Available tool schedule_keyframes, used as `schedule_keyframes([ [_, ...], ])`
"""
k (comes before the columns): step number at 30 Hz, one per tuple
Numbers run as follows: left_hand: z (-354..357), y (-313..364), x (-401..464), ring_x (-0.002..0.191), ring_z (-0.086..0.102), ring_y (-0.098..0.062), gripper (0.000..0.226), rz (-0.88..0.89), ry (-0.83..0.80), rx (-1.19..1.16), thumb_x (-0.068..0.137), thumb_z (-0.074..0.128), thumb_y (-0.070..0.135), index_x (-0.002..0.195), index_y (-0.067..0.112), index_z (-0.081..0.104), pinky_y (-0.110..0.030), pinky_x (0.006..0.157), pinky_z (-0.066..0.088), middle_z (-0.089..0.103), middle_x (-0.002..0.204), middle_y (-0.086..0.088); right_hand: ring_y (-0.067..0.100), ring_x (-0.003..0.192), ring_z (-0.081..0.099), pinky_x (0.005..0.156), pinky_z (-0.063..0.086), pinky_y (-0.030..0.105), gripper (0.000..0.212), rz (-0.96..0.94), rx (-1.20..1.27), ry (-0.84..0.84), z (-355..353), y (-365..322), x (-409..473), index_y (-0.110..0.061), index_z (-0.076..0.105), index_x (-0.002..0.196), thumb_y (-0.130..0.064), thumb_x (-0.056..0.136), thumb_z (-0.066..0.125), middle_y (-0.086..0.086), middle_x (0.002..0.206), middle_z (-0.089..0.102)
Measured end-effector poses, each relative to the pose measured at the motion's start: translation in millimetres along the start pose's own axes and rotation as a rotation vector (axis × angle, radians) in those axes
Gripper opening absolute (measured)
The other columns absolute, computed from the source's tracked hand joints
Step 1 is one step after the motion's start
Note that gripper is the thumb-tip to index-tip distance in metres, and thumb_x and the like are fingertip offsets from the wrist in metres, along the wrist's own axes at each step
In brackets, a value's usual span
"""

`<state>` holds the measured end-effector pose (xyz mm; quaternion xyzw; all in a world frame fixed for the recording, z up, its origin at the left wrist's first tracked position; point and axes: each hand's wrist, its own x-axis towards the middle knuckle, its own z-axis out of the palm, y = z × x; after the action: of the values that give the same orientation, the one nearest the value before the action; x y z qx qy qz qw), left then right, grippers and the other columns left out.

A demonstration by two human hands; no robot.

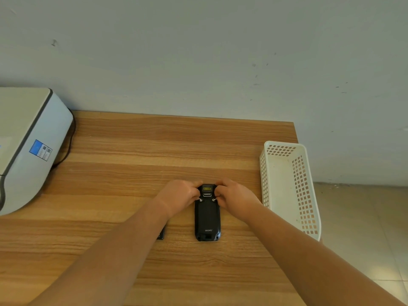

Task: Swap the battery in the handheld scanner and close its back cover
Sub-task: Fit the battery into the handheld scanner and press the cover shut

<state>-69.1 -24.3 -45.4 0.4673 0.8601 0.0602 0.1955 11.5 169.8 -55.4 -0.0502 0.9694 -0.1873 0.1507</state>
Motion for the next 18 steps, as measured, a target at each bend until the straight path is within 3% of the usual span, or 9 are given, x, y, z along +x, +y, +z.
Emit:
schedule_keyframes([
  [9,-3.0,4.5,0.7,0.110,0.062,-0.019,0.027,0.000,-0.024,0.063,0.099,0.048,0.024,0.113,0.018,0.070,-0.035,0.088,0.052,0.047,0.148,0.004,0.023,0.106,0.059,0.085,0.053,0.035,0.027,-0.012,-0.038,0.002,4.7,-2.7,-0.9,-0.013,0.064,0.117,-0.025,0.098,0.049,0.003,0.138,0.049],
  [18,-3.4,5.0,7.9,0.105,0.063,-0.023,0.027,0.004,-0.047,0.107,0.099,0.046,0.022,0.109,0.011,0.069,-0.038,0.087,0.052,0.059,0.134,-0.003,0.027,0.095,0.061,0.072,0.056,0.038,0.026,-0.081,-0.164,-0.017,5.7,-3.7,2.9,-0.009,0.063,0.113,-0.024,0.097,0.051,0.010,0.128,0.052],
])
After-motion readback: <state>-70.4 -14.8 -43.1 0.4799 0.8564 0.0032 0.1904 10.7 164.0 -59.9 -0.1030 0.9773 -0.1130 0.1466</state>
